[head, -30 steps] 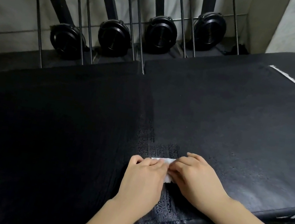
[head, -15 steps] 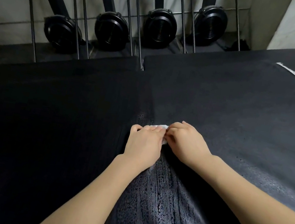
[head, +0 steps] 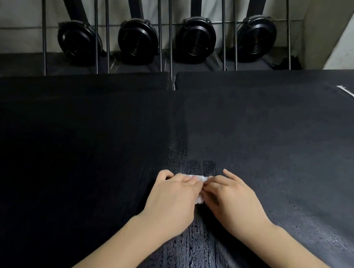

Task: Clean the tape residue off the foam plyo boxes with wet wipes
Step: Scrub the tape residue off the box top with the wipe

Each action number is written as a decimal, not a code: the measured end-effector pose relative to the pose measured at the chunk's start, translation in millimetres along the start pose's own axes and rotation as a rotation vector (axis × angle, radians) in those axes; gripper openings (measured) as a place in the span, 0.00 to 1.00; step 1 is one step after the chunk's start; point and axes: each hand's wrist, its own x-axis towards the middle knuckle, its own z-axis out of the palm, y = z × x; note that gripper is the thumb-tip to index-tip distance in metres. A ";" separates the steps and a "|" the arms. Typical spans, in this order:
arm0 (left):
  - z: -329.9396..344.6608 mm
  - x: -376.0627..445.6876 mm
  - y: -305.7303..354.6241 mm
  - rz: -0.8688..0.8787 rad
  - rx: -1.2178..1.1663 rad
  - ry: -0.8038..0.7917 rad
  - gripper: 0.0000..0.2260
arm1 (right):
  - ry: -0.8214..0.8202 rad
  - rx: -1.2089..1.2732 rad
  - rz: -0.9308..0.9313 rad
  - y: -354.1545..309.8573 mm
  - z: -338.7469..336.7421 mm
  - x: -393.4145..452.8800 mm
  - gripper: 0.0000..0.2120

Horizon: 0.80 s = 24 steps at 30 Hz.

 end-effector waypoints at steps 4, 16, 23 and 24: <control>3.4 46.1 -19.1 -0.022 0.019 -0.026 0.18 | -0.067 0.002 0.042 24.9 10.0 44.5 0.10; 10.3 76.2 -34.5 -0.074 -0.013 0.013 0.18 | -0.166 0.026 0.101 31.0 5.4 88.8 0.11; 6.5 40.3 -20.1 0.027 0.011 0.009 0.15 | -0.039 0.015 -0.020 17.6 6.7 40.5 0.14; 8.5 44.2 -23.1 0.031 0.017 0.010 0.15 | -0.028 0.017 -0.024 18.5 9.7 42.7 0.14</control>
